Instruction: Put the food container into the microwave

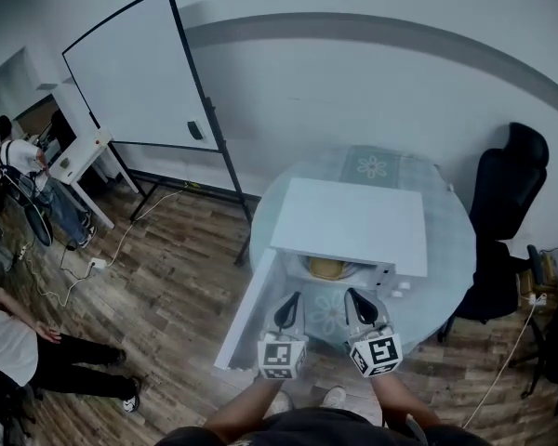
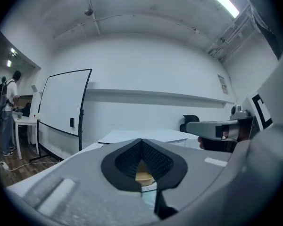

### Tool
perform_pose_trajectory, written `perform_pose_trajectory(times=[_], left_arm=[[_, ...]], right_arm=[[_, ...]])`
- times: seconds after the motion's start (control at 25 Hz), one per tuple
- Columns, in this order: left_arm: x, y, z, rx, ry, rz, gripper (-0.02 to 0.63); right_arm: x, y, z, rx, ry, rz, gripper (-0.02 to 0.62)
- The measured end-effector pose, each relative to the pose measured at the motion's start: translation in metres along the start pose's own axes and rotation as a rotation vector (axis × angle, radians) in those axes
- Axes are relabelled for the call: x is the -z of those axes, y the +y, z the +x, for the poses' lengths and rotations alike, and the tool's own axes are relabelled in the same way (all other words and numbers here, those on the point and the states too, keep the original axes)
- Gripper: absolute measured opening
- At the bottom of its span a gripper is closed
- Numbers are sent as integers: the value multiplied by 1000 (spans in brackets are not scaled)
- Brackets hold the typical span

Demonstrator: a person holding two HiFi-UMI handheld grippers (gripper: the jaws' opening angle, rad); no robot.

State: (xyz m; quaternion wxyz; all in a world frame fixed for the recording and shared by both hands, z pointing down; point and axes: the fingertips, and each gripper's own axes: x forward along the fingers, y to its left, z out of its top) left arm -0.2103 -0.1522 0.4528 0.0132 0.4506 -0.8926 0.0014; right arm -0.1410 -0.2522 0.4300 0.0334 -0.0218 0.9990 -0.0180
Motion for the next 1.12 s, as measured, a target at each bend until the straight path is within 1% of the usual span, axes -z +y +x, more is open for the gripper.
perform_pose_trajectory(times=[0.12,0.28,0.44,0.6,0.84,1.12], left_arm=[[-8,2,-3,0,-24,-6,5],[-17,-1,-5,26,-40,-11,6],[-29,4,-8,32,-51,-17,6],[-35,8,-13,27,-60,-27,6],[-34,7,-23,36,-62,-39,6],[-36,11,-33,32,-63,-33,6]], right_arm=[[-9,5,1,-7,-2,-4,2],[-24,19,0,-46,-22,-52,2],[-35,25,-1,-48,-44,-67,2],[-39,31,-2,-50,-48,-66,2],[-41,45,-5,-57,-49,-69,2],[-44,56,-6,-73,-63,-65,2]])
